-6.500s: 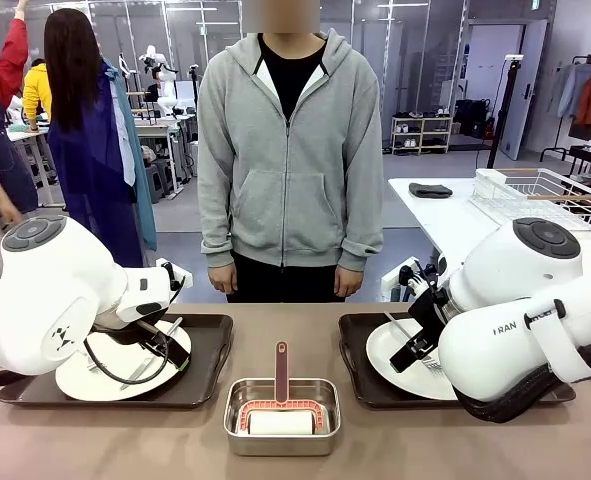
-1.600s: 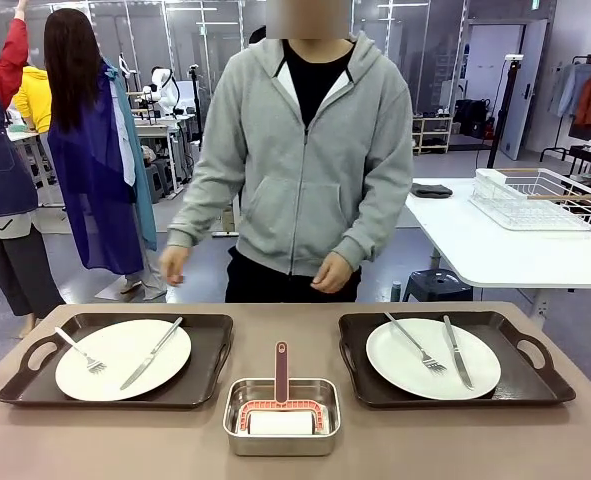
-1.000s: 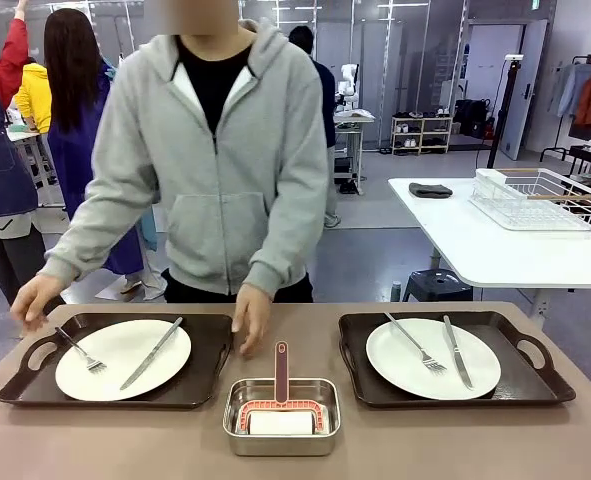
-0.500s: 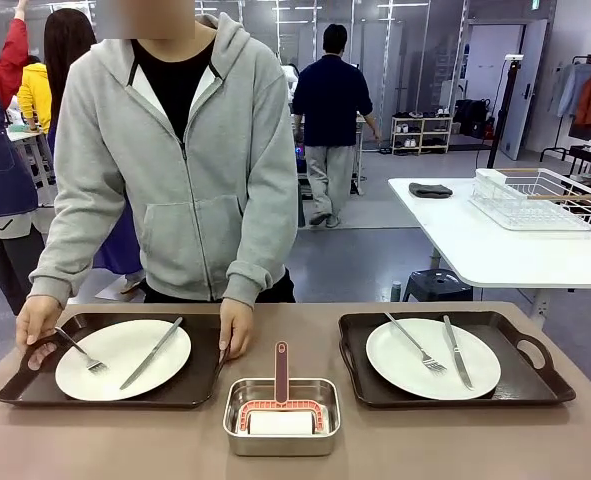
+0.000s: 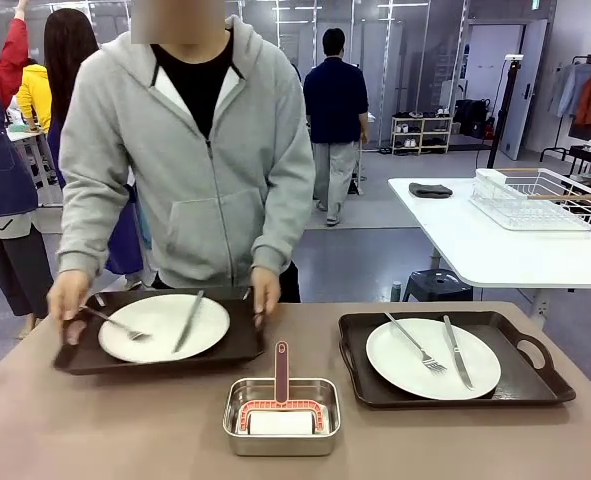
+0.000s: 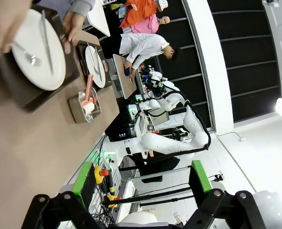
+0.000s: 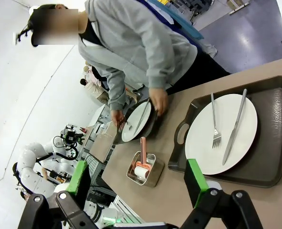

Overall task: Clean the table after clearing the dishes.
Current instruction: When the left (or right) Handle tray is removed, use the left hand (or right hand) to clean the left (or right) side of the table with the Lint Roller.

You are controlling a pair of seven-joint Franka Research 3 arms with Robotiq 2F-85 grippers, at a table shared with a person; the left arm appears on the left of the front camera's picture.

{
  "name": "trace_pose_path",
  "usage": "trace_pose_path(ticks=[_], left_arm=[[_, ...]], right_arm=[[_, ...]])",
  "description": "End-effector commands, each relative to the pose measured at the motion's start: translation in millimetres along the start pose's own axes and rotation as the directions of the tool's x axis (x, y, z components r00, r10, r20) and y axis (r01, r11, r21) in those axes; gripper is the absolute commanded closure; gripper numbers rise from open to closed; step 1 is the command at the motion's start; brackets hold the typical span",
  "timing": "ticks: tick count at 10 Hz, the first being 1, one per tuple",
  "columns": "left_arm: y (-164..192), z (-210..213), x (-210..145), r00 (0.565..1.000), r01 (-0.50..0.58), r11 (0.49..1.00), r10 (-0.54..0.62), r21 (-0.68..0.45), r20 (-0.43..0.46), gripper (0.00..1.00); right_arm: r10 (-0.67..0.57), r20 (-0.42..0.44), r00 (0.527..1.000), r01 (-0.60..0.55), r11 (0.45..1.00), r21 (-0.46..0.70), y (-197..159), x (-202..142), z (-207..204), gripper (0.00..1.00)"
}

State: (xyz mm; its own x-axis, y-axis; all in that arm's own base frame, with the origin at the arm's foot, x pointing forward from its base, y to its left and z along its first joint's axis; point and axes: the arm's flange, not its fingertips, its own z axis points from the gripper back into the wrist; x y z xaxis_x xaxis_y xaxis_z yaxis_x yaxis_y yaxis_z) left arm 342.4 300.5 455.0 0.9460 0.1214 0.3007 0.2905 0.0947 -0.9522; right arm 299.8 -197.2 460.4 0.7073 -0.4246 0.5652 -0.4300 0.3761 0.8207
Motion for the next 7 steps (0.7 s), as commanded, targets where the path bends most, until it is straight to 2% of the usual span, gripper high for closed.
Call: trace_pose_path(ticks=[1,4,5,7], left_arm=[[0,2,-3,1.000,-0.010,1.000,0.010,0.008,-0.004,0.00],[0,0,0,1.000,0.000,1.000,0.000,0.000,0.000,0.00],[-10,-12,10,0.998,0.029,0.999,-0.027,0.030,-0.048,0.00],[-42,-52,42,0.984,0.112,0.979,-0.086,0.167,-0.157,0.00]], right_arm=[[0.005,0.001,1.000,-0.005,1.000,0.008,3,0,0,0.00],[0.005,0.001,1.000,-0.005,1.000,0.008,3,0,0,0.00],[0.005,0.001,1.000,-0.005,1.000,0.008,3,0,0,0.00],[0.005,0.001,1.000,-0.005,1.000,0.008,3,0,0,0.00]])
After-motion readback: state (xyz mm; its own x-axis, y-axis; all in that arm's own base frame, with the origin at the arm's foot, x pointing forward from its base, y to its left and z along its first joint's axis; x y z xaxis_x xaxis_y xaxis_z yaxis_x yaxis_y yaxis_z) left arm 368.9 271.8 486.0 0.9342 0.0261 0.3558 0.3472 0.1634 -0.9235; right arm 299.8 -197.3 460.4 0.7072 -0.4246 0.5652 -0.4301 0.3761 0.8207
